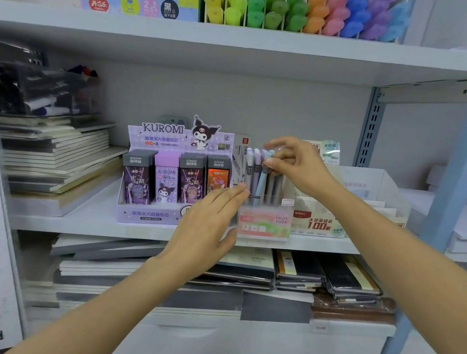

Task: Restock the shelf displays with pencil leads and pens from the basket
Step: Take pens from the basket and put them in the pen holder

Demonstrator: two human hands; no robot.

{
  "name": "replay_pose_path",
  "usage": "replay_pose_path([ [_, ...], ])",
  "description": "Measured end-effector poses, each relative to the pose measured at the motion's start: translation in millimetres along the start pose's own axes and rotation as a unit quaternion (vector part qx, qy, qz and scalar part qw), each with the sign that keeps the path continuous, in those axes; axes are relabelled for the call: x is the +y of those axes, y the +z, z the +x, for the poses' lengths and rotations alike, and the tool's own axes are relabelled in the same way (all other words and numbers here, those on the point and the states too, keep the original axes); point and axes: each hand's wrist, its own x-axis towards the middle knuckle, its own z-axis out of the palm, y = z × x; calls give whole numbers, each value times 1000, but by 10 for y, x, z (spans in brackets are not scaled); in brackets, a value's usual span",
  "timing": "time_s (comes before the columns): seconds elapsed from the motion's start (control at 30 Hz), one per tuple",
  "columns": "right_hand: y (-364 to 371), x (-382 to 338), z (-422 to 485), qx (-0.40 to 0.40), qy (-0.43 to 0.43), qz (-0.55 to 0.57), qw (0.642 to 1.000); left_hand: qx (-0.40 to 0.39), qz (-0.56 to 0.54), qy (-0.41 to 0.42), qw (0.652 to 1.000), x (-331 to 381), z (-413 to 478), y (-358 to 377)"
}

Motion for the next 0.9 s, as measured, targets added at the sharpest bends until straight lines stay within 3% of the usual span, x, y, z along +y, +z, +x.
replay_pose_path([
  [0.1, 64, 4, -15, 30, 1, 22, 999, 3, -1, -4, 1000, 0, 1, 11],
  [0.3, 151, -58, -22, 69, -15, -126, 990, -4, -23, 5, 1000, 12, -13, 1],
  [0.43, 251, -203, -430, 102, -101, -61, 988, 29, -82, -3, 996, 1, -255, 82],
  [0.5, 464, -172, -767, 36, -124, -21, 991, 60, -100, -15, 993, -19, -531, 259],
  [0.6, 949, 102, -1313, -97, -63, 8, 993, 36, -127, -62, 989, -28, -1106, 713],
  [0.73, 1738, 777, -2104, -282, 98, 19, 954, -115, -156, -152, 969, -6, -2158, 1468],
  [0.9, 2497, 1649, -3032, -430, 229, -61, 872, -358, -121, -232, 896, 95, -3405, 2142],
])
